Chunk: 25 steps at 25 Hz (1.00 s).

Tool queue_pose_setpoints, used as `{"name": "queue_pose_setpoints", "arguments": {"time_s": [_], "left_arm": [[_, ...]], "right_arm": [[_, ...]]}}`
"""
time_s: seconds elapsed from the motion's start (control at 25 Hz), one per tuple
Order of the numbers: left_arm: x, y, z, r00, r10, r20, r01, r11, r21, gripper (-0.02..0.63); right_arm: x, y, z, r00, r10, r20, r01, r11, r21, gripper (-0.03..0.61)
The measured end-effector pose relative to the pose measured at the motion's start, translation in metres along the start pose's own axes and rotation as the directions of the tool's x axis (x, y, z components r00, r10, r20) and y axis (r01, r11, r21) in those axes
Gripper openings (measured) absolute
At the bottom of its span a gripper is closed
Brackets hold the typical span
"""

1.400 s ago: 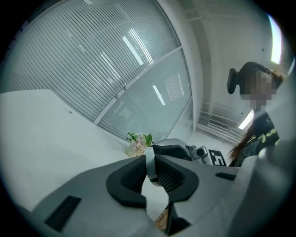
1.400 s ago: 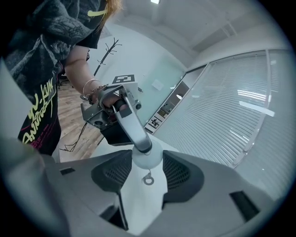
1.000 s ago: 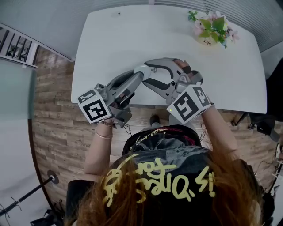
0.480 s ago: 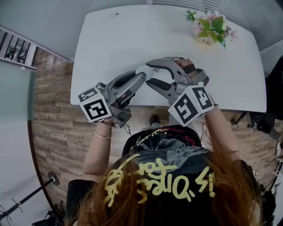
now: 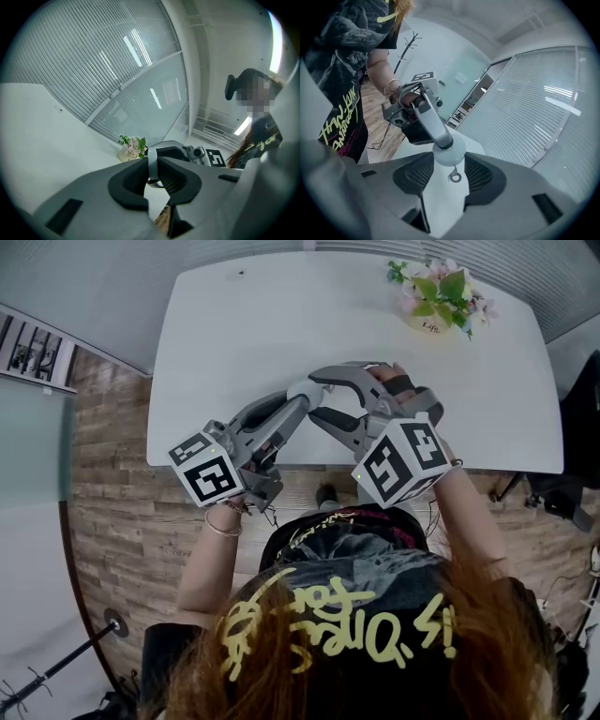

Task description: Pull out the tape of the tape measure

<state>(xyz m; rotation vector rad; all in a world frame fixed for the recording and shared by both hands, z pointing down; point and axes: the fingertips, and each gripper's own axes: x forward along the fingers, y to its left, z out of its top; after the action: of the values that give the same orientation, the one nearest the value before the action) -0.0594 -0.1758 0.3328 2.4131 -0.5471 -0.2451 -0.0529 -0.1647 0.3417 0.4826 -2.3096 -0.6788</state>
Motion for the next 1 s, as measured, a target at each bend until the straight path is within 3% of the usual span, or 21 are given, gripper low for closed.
{"name": "queue_pose_setpoints", "arguments": {"time_s": [0.12, 0.28, 0.56, 0.68, 1.0], "left_arm": [[0.002, -0.007, 0.004, 1.0, -0.015, 0.012, 0.015, 1.0, 0.0, 0.057], [0.011, -0.014, 0.009, 1.0, -0.009, -0.009, 0.01, 0.997, 0.083, 0.057], [0.014, -0.014, 0.011, 1.0, 0.001, 0.001, -0.001, 0.995, 0.096, 0.057], [0.015, -0.016, 0.012, 1.0, 0.006, -0.007, -0.005, 0.992, 0.123, 0.057], [0.017, -0.022, 0.013, 1.0, 0.006, -0.022, -0.002, 0.984, 0.179, 0.057]], "right_arm": [[-0.007, -0.003, 0.003, 0.999, -0.009, 0.038, 0.008, 1.0, 0.017, 0.209], [-0.015, -0.01, 0.0, 0.995, -0.061, 0.073, 0.061, 0.998, 0.01, 0.21], [-0.026, -0.018, -0.015, 0.994, -0.089, 0.065, 0.085, 0.994, 0.062, 0.204], [-0.034, -0.023, -0.021, 0.991, -0.116, 0.062, 0.111, 0.991, 0.08, 0.086], [-0.034, -0.025, -0.02, 0.989, -0.138, 0.061, 0.135, 0.989, 0.052, 0.079]]}}
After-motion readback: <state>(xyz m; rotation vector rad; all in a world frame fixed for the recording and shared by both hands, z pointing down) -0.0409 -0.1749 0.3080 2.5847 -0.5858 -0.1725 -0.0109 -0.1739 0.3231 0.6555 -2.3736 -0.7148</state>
